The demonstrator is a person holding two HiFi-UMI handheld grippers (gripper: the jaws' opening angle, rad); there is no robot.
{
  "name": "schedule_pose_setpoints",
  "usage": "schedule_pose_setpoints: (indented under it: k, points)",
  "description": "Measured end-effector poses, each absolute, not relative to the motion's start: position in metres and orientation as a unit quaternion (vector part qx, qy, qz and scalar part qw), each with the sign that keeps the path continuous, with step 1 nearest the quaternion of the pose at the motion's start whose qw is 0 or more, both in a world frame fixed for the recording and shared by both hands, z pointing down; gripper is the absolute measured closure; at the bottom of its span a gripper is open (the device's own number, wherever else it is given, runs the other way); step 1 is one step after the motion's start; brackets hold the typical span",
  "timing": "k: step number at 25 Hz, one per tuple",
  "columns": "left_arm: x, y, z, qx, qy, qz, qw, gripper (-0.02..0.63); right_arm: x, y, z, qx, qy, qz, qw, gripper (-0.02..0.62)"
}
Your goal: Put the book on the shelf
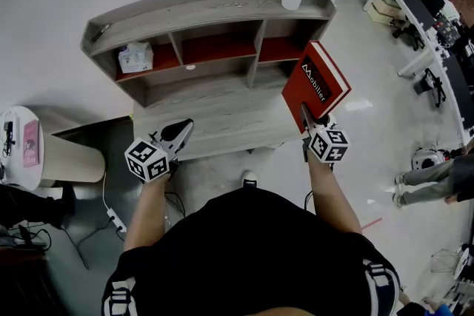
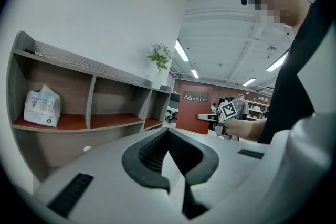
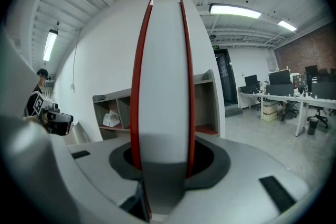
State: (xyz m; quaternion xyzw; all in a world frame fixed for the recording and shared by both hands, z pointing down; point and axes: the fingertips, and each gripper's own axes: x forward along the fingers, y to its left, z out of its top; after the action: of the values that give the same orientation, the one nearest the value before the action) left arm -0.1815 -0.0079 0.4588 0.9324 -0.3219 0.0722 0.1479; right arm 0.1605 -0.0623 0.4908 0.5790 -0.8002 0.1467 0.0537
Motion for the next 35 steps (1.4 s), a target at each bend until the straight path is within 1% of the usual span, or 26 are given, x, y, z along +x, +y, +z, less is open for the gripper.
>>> schedule_pose_setpoints:
  k: [19,35]
  points:
    - [-0.161,-0.052,0.466,0.926,-0.338,0.066,0.154,0.586,0.175,-0.117,0.502,0.567,-0.807,0.156,0.057,0.426]
    - [-0.121,-0.100,0.463,0.923,-0.348,0.072,0.148,0.586,0.191,-0.164,0.516,0.538,-0.825,0.160,0.060,0.426]
